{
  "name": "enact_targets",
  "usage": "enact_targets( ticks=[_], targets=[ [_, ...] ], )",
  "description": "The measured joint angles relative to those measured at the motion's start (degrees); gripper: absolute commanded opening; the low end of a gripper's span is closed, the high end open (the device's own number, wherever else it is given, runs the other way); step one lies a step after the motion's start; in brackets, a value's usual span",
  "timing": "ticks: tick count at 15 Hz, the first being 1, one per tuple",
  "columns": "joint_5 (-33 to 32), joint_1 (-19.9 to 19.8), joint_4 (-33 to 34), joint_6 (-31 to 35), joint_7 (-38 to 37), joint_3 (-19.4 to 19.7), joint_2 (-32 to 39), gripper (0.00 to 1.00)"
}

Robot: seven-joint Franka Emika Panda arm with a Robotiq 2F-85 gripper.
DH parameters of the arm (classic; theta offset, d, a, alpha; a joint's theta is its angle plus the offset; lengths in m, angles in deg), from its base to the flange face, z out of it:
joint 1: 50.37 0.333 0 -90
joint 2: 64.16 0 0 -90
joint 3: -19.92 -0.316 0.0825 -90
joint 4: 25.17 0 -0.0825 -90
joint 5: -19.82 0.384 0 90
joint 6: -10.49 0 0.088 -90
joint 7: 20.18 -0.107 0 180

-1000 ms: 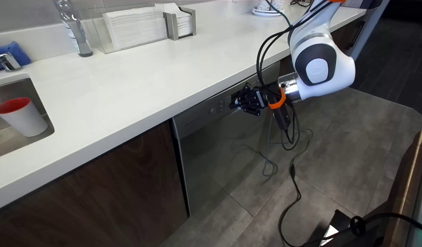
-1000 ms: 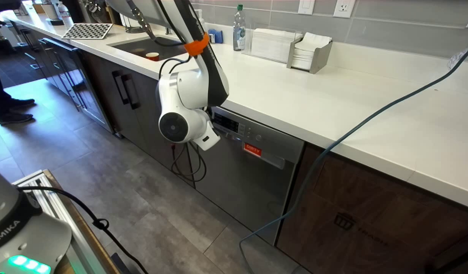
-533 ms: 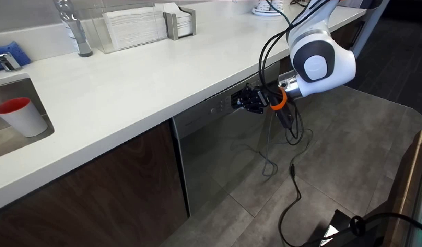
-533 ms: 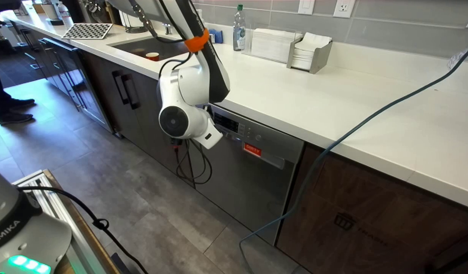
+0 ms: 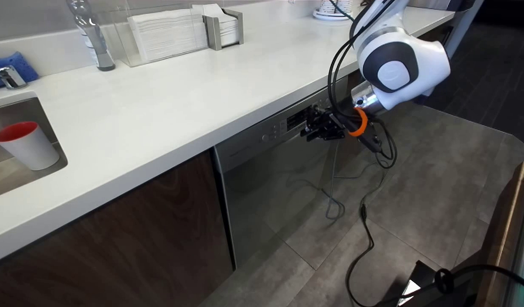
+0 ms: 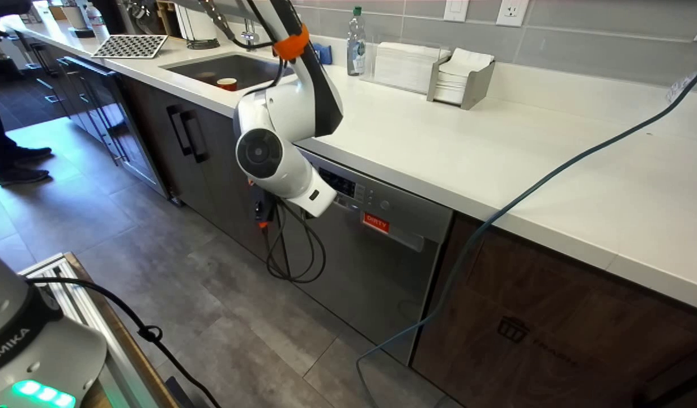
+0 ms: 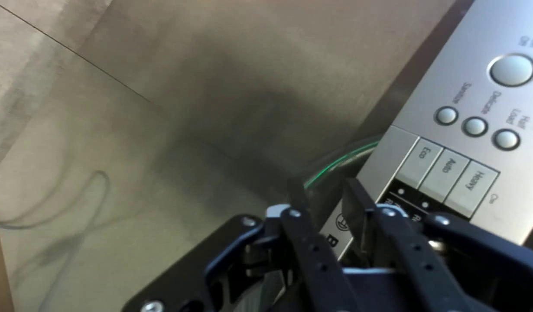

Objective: Press a button on the dishwasher.

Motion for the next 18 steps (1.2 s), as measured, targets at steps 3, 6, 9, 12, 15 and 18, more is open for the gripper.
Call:
enact_targets(
  ticks=[3, 6, 9, 12, 15, 18],
  targets=[
    [-7.73, 0.79, -0.53, 4.01, -0.17, -0.31, -1.48, 0.82],
    [-16.97, 1.32, -1.94, 9.41, -1.41, -1.15, -3.18, 0.99],
    [-25.57, 2.08, -4.06, 13.96, -2.89, -1.97, -5.31, 1.0],
    [-33.64, 2.88, -6.94, 17.99, -5.23, -2.75, -8.16, 1.0],
    [-42.35, 3.96, -10.69, 21.01, -8.97, -3.26, -11.48, 1.0],
    [-50.65, 5.82, -14.51, 23.25, -13.5, -3.38, -15.1, 1.0]
  ],
)
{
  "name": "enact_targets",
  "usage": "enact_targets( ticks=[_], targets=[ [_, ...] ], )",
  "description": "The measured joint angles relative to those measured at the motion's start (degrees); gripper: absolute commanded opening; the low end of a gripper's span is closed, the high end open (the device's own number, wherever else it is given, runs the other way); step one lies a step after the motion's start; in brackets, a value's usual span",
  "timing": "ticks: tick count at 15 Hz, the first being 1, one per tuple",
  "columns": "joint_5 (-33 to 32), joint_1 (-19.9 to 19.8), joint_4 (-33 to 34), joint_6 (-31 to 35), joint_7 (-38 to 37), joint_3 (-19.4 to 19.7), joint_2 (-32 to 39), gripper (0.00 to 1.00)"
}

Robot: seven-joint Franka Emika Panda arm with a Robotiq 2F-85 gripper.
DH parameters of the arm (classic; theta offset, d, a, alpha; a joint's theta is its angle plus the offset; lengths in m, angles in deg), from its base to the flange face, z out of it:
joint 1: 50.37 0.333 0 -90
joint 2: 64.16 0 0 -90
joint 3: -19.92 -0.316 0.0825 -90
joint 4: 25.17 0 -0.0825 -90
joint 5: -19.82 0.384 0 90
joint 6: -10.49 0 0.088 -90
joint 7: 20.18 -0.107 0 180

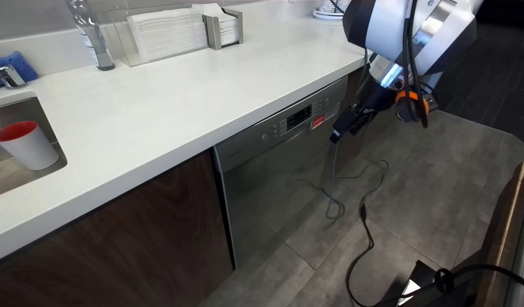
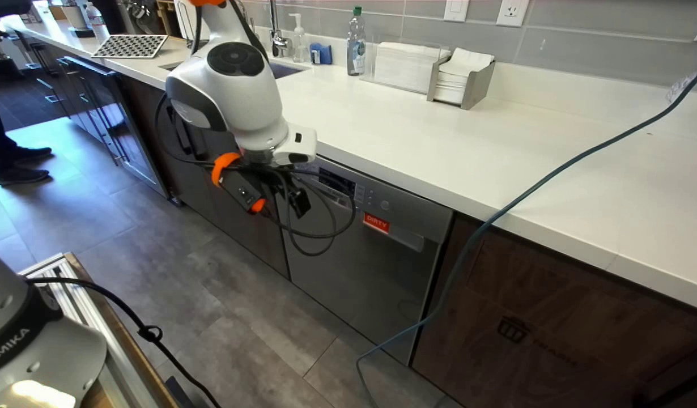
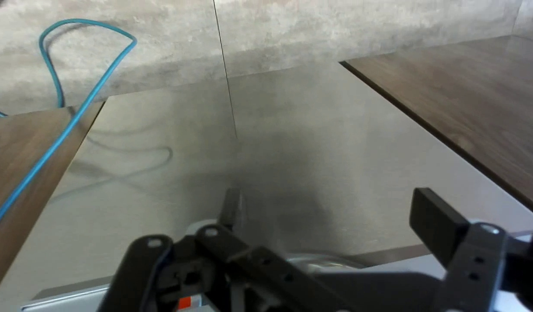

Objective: Press a button on the dishwasher.

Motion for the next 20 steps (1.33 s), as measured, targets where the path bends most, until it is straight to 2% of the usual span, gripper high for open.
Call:
enact_targets(
  ticks=[8, 14, 20],
  targets=[
    [-19.77, 6.54, -7.54, 2.97, -16.59, 0.31, -8.7, 1.0],
    [-35.45, 10.09, -11.35, 6.31, -30.53, 2.22, -11.26, 1.0],
    [-37.15, 11.02, -11.18, 6.71, -31.8, 3.23, -10.85, 1.0]
  ],
)
